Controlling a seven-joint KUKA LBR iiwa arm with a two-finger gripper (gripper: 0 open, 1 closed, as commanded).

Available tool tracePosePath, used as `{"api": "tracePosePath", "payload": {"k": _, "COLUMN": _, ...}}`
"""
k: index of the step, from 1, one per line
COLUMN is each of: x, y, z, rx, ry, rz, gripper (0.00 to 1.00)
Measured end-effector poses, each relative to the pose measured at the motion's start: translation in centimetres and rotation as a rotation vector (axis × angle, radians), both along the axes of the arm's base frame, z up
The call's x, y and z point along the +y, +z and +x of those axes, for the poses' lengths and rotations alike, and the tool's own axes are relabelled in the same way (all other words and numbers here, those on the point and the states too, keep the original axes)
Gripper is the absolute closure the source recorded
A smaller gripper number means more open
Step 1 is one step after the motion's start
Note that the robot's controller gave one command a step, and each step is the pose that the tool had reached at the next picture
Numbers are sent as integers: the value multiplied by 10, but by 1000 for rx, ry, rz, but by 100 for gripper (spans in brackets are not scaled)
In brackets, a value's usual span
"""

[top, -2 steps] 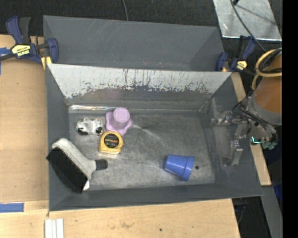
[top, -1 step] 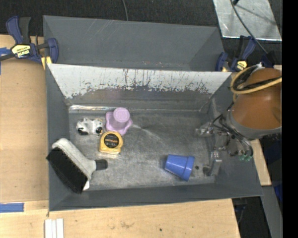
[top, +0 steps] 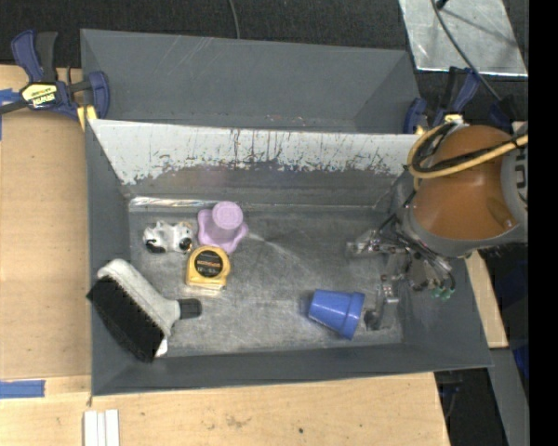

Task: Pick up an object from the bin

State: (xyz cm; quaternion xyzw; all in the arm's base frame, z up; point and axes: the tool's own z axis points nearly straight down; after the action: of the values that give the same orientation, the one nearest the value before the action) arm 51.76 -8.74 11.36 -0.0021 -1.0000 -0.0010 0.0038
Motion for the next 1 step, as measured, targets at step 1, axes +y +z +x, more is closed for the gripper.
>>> {"api": "tracePosePath", "payload": {"k": 1, "x": 45, "y": -27, "z": 1, "rx": 6, "ry": -167, "rz": 2, "gripper": 100}}
